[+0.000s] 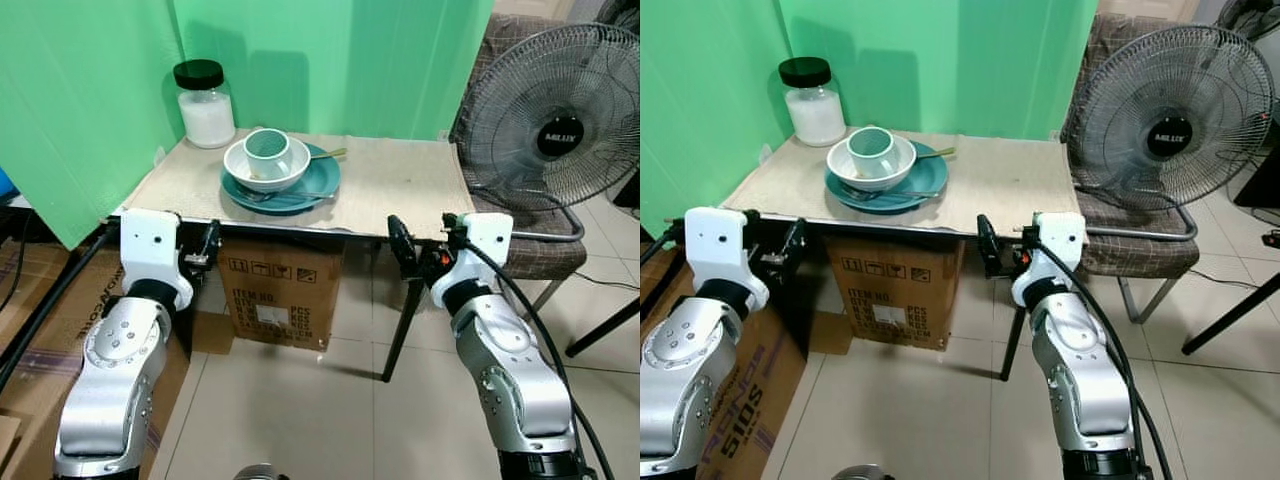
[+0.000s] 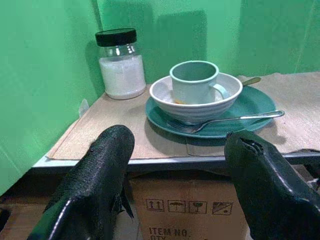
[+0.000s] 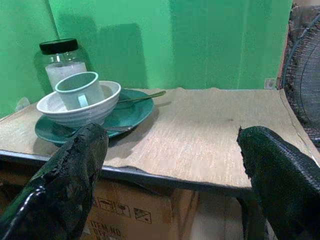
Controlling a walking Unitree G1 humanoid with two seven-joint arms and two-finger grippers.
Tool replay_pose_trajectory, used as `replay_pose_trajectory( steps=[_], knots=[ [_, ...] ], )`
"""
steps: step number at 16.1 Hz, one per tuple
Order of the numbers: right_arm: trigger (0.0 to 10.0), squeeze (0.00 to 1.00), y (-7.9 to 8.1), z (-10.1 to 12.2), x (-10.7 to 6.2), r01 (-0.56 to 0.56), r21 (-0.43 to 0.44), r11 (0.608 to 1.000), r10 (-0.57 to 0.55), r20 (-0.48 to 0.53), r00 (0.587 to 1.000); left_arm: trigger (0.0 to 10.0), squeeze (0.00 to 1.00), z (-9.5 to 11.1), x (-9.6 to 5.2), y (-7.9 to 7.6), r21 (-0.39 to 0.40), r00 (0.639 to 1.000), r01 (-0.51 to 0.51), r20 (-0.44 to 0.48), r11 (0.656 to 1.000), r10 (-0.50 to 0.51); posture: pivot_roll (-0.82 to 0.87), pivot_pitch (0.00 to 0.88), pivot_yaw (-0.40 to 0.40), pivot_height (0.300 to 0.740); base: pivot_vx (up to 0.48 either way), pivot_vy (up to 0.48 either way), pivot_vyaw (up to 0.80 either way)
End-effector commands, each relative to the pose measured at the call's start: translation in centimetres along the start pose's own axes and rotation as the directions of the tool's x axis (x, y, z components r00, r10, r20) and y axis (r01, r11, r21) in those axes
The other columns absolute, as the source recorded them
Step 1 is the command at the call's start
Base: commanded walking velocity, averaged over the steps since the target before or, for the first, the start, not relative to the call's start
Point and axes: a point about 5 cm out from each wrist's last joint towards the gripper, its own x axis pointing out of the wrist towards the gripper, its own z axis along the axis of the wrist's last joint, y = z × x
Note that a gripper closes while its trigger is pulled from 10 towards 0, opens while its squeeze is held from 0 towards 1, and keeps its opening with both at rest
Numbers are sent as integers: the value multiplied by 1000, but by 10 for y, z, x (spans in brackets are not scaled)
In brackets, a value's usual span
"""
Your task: Setting the table
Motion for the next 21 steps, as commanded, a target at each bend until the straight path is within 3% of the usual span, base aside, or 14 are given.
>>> replay_pose_trajectory(
  steps=[1, 14, 21],
  knots=[
    [10000, 0, -4, 2, 2, 8, -9, 1000, -8, -3, 1000, 10000, 0, 2, 2, -3, -6, 1000, 9, 12, 1000, -9, 180, 0, -11, 740, 0, 0, 0],
    [10000, 0, 3, 7, 10, -43, -89, 995, 43, -3, 999, 10000, 0, 3, -2, 0, 0, 1000, -13, 18, 1000, 13, 189, 0, -24, 740, 295, 0, 470],
    [10000, 0, 15, 15, 14, -124, -47, 991, 125, 29, 992, 10000, 0, 12, -1, 2, 79, 999, 41, 29, 996, -44, 219, 0, -1, 740, 321, 0, 114]
  ],
)
